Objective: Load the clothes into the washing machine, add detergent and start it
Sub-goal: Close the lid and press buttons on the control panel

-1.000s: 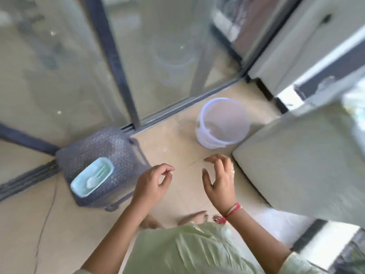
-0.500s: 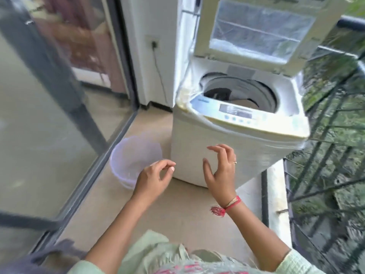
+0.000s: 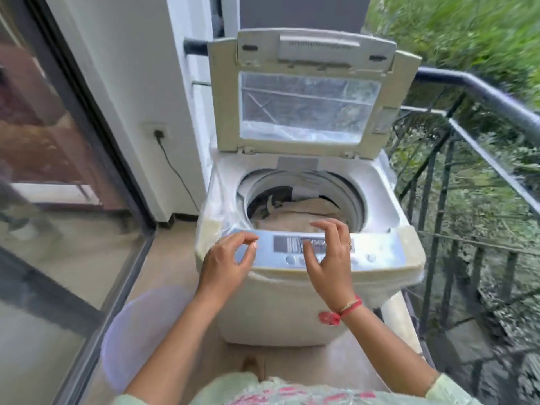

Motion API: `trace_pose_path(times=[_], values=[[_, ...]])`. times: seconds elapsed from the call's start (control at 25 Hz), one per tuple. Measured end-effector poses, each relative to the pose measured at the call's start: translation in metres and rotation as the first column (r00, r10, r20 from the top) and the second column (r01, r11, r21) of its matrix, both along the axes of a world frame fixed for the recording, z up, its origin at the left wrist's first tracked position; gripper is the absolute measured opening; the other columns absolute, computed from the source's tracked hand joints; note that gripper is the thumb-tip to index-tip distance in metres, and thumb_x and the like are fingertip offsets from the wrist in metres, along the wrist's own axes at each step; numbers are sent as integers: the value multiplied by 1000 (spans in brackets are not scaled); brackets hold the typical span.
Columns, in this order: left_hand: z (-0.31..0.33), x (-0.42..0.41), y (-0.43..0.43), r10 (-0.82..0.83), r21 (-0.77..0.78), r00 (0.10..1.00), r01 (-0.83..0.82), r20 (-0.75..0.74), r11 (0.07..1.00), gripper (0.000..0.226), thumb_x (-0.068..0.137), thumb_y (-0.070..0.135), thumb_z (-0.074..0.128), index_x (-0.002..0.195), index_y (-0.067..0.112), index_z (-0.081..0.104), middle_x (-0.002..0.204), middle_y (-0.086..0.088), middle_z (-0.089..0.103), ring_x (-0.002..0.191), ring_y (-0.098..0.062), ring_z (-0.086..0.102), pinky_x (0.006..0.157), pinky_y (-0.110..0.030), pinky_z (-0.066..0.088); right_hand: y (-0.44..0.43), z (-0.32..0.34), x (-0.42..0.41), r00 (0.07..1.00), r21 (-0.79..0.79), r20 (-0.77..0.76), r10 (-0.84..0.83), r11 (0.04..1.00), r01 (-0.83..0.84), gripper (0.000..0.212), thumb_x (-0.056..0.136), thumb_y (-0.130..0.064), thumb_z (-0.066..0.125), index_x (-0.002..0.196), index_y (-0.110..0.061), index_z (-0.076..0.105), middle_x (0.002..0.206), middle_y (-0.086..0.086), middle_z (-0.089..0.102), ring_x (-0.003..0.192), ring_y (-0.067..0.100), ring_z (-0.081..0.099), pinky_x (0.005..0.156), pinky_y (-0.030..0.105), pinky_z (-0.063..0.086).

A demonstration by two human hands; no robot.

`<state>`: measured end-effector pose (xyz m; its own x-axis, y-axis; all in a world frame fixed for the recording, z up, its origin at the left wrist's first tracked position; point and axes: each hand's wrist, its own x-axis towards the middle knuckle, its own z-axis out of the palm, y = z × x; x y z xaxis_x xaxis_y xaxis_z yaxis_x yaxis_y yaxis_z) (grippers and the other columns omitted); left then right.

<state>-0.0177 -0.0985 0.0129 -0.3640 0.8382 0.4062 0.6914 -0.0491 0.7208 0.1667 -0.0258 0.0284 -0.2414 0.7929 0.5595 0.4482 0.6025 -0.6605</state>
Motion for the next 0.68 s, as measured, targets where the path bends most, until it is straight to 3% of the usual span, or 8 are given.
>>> trace_pose_path(times=[0.16, 0.4, 0.52, 0.6, 0.68], values=[[16, -30, 76, -11, 39, 998, 13, -67, 999, 30, 84, 38, 47, 95, 19, 68, 95, 6, 69, 90, -16, 63, 81, -30, 49, 74, 12, -28, 999, 40, -9, -39, 998, 39, 26, 82, -17, 53, 107, -12, 56, 109, -4, 46, 107, 13, 45, 97, 25, 36], [53, -60, 183, -90, 66, 975, 105, -203, 992, 38, 84, 37, 48, 114, 18, 61, 113, 1, 61, 105, -18, 57, 90, -38, 48, 155, 27, -49, 990, 67, -63, -130, 989, 134, 26, 84, -15, 58, 110, -13, 56, 113, 3, 48, 110, 13, 44, 98, 37, 39], [78, -75, 237, -71, 89, 923, 113, -379, 990, 48, 83, 40, 49, 125, 18, 49, 130, -3, 51, 127, -24, 44, 108, -44, 28, 192, 46, -56, 986, 157, -55, -157, 974, 164, 33, 86, -20, 57, 118, -13, 54, 121, 5, 48, 117, 12, 40, 103, 33, 34], [107, -86, 274, -19, 129, 876, 92, -481, 987, 53, 83, 40, 52, 131, 20, 42, 138, -6, 44, 137, -28, 30, 111, -49, 15, 225, 70, -64, 984, 236, -17, -178, 956, 177, 39, 87, -27, 56, 124, -14, 51, 130, 8, 45, 122, 14, 37, 104, 25, 27], [140, -97, 310, 38, 189, 835, 79, -549, 979, 59, 83, 44, 53, 135, 20, 37, 142, -7, 39, 141, -27, 21, 112, -53, 7, 265, 99, -73, 975, 295, -4, -222, 931, 213, 44, 89, -32, 56, 129, -16, 48, 137, 9, 41, 126, 18, 36, 105, 29, 27]])
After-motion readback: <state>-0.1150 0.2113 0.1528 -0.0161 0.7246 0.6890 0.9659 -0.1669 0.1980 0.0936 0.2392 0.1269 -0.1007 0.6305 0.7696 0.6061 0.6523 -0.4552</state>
